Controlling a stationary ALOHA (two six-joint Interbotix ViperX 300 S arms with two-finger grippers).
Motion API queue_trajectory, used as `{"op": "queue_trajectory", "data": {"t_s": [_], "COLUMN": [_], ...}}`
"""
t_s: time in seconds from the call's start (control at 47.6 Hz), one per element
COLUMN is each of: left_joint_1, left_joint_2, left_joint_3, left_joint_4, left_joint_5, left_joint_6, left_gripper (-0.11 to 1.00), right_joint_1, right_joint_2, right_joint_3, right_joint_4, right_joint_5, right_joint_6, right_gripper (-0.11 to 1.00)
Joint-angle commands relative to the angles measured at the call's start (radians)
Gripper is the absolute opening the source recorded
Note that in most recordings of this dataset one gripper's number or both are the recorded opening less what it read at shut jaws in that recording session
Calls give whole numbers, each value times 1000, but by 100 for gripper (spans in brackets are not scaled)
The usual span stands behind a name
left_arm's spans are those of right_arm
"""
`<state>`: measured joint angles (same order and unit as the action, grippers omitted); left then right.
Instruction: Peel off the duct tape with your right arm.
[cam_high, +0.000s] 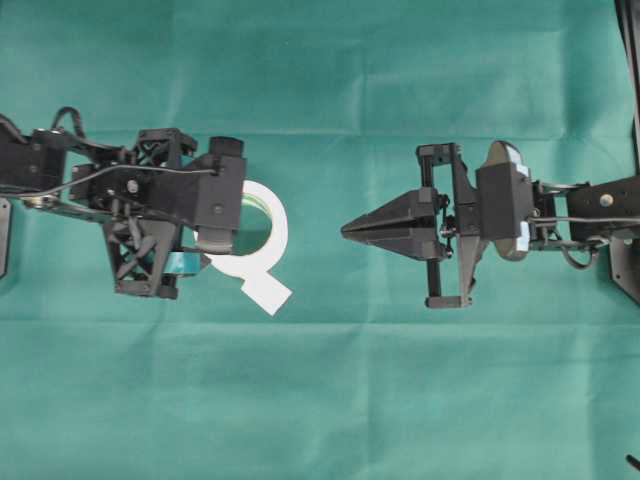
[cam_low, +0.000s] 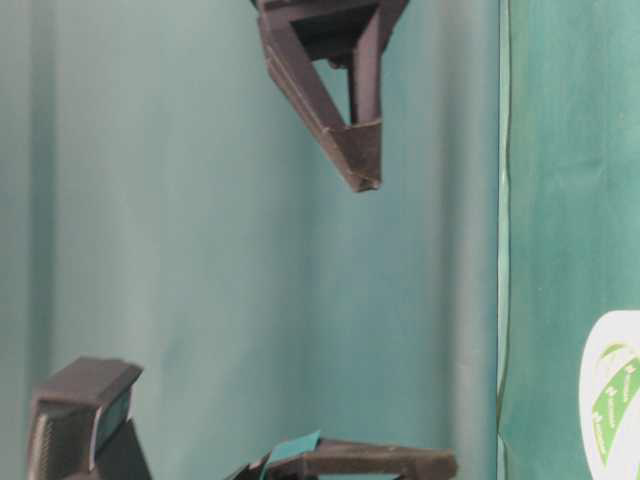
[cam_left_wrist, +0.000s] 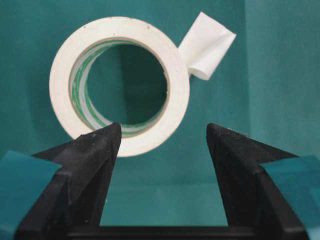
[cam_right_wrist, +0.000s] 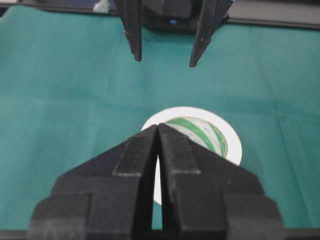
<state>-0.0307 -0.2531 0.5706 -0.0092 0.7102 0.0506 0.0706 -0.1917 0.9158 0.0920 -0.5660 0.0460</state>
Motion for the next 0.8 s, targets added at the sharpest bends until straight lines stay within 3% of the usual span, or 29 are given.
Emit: {"op": "queue_trajectory", "data": {"t_s": [0.0, 0.357, 0.778], "left_joint_1": [2, 2, 2], "left_joint_2": [-41, -137, -275], "left_joint_3": [0, 81, 238], "left_joint_4": [2, 0, -3], "left_joint_5": [-12, -158, -454], "left_joint_6": [-2, 0, -2], "left_gripper": [67, 67, 67], "right_joint_1": [5, 3, 5], "right_joint_2": [-28, -75, -137], "right_joint_3": [-11, -12, 11], "right_joint_4": [-8, -11, -11], "right_joint_5": [2, 67, 78], "right_joint_6": [2, 2, 0], "right_gripper": [-10, -10, -10]}}
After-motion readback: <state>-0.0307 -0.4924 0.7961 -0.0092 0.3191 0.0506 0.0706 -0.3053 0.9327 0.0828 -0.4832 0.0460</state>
